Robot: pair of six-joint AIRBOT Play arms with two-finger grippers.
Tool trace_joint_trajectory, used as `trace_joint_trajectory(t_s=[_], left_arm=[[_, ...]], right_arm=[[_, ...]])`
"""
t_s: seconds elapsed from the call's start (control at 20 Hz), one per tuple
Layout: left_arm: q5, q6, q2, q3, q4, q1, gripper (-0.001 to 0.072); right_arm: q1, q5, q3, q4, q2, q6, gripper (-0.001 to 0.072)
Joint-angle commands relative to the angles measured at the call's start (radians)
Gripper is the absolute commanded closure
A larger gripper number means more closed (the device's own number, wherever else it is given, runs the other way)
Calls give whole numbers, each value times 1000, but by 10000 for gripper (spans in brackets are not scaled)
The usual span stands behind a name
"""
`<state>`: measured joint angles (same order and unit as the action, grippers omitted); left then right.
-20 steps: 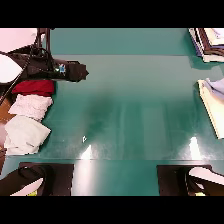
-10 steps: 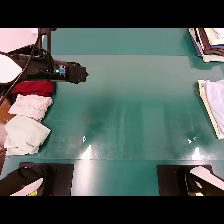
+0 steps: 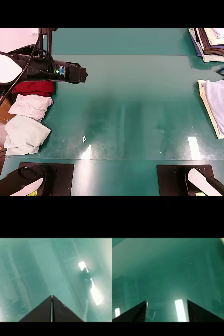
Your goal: Fold the shirts.
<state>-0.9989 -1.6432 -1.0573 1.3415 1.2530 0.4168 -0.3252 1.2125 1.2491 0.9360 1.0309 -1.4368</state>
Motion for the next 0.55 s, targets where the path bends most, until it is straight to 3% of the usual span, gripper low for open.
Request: trace_joint_trajectory(t_s=[0.0, 0.1, 0.15, 0.5], left_arm=[[36, 1, 0, 0, -2, 0, 687], [55, 1, 0, 0, -2, 0, 686], [65, 1, 0, 0, -2, 0, 686], [94, 1, 0, 0, -2, 0, 686]], right_arm=[[243, -85, 8, -17, -5, 30, 209], [317, -95, 8, -17, -5, 32, 588], [343, -94, 8, -17, -5, 33, 699], [378, -84, 8, -17, -5, 33, 699]])
